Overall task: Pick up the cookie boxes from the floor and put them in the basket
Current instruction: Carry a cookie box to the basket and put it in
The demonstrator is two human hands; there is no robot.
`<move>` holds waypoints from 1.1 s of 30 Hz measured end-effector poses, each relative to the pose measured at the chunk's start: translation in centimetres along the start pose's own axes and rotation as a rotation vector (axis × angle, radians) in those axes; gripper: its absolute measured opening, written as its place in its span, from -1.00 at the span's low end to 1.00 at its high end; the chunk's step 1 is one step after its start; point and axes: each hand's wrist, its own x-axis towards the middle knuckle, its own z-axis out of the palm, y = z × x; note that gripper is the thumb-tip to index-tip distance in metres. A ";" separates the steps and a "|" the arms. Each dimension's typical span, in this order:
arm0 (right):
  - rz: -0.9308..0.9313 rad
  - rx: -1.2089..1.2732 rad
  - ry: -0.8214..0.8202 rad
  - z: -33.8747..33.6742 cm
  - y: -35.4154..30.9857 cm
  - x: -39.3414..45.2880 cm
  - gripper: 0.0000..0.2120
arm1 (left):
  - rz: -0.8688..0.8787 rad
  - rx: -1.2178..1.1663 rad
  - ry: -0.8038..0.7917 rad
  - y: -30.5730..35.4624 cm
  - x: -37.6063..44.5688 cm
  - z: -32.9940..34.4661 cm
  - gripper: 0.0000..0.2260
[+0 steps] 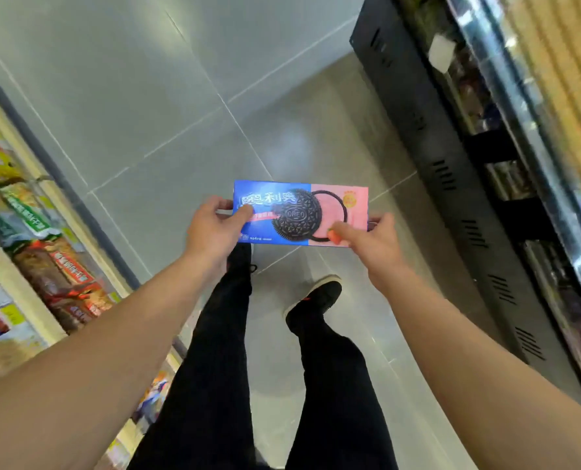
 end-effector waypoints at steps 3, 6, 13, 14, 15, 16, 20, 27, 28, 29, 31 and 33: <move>-0.070 -0.028 -0.120 0.1 -6.8 -6.1 -0.26 | 0.030 -0.081 0.043 3.4 -5.1 -6.7 -0.63; -0.160 -0.084 -0.236 1.8 -12.3 -10.2 -0.19 | 0.090 -0.153 0.053 5.3 -8.0 -12.7 -0.58; -0.339 -0.138 -0.372 10.9 -24.7 -18.5 -0.27 | 0.152 -0.441 0.105 9.8 -9.2 -26.6 -0.70; -0.362 -0.143 -0.389 12.4 -26.2 -19.2 -0.34 | 0.162 -0.475 0.114 10.4 -9.0 -28.7 -0.70; -0.386 -0.151 -0.408 13.9 -27.7 -19.9 -0.43 | 0.172 -0.509 0.125 11.0 -8.8 -30.7 -0.69; -0.407 -0.157 -0.422 15.5 -29.3 -20.6 -0.50 | 0.186 -0.538 0.137 11.7 -8.6 -32.7 -0.68; -0.494 -0.165 -0.472 21.3 -35.4 -22.9 -0.57 | 0.254 -0.644 0.196 14.4 -7.6 -40.0 -0.71; -0.667 -0.218 -0.525 29.1 -50.0 -24.6 -0.60 | 0.341 -0.720 0.302 23.4 -3.0 -49.9 -0.84; -0.695 -0.220 -0.534 30.2 -52.5 -24.4 -0.64 | 0.367 -0.720 0.318 25.3 -2.0 -51.2 -0.87; -0.721 -0.218 -0.542 31.3 -55.0 -24.1 -0.69 | 0.391 -0.719 0.336 27.1 -1.0 -52.4 -0.87; -0.760 -0.200 -0.572 33.3 -59.6 -23.3 -0.72 | 0.403 -0.732 0.372 30.5 0.9 -54.3 -0.87; -0.771 -0.215 -0.596 35.6 -63.9 -22.0 -0.64 | 0.400 -0.762 0.411 33.6 3.2 -55.8 -0.90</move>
